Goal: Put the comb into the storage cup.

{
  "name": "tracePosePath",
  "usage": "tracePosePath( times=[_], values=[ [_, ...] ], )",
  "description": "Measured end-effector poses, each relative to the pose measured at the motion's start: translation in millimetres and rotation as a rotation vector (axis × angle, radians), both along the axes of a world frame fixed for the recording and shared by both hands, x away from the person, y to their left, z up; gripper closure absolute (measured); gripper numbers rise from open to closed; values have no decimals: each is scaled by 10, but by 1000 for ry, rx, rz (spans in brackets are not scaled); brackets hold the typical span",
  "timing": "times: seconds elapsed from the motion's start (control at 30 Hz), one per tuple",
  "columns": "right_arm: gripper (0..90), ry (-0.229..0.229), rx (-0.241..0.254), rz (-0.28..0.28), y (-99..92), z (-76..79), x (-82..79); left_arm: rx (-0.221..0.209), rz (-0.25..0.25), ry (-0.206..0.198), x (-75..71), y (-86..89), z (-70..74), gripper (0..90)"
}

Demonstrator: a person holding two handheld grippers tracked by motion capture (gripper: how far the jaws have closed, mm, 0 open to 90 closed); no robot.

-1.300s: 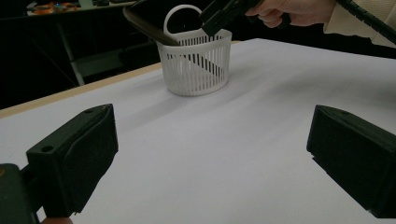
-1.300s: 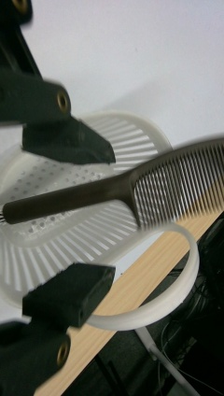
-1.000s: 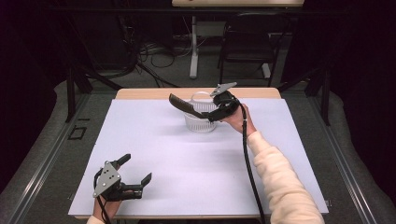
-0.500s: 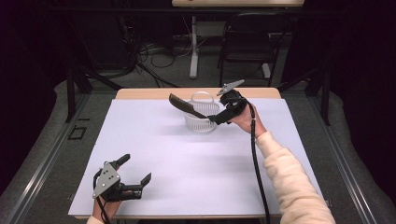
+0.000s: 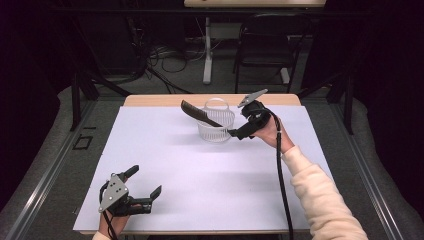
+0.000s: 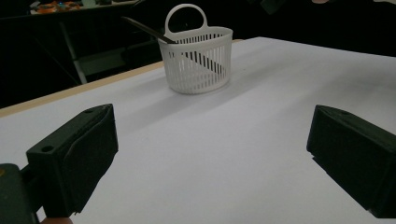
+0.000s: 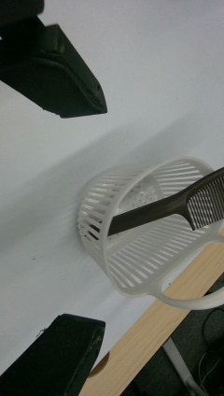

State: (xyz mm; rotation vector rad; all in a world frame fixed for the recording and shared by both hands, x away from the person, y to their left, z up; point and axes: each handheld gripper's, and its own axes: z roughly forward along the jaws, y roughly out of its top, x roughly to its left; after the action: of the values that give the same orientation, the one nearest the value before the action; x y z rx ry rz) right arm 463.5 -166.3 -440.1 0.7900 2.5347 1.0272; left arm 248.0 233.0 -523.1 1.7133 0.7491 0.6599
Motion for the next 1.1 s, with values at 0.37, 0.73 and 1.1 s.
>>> tracePosePath(
  times=[0.37,0.73,1.1],
  values=[
    [0,9,-2,1,-196,-35,-220,0,2,2,-1,-11,-3,20],
    [0,29,-18,2,-303,-143,-397,2,1,1,-2,-7,-1,20],
    [0,31,-28,5,-432,-154,-637,2,1,-1,-6,-10,1,21]
  ],
)
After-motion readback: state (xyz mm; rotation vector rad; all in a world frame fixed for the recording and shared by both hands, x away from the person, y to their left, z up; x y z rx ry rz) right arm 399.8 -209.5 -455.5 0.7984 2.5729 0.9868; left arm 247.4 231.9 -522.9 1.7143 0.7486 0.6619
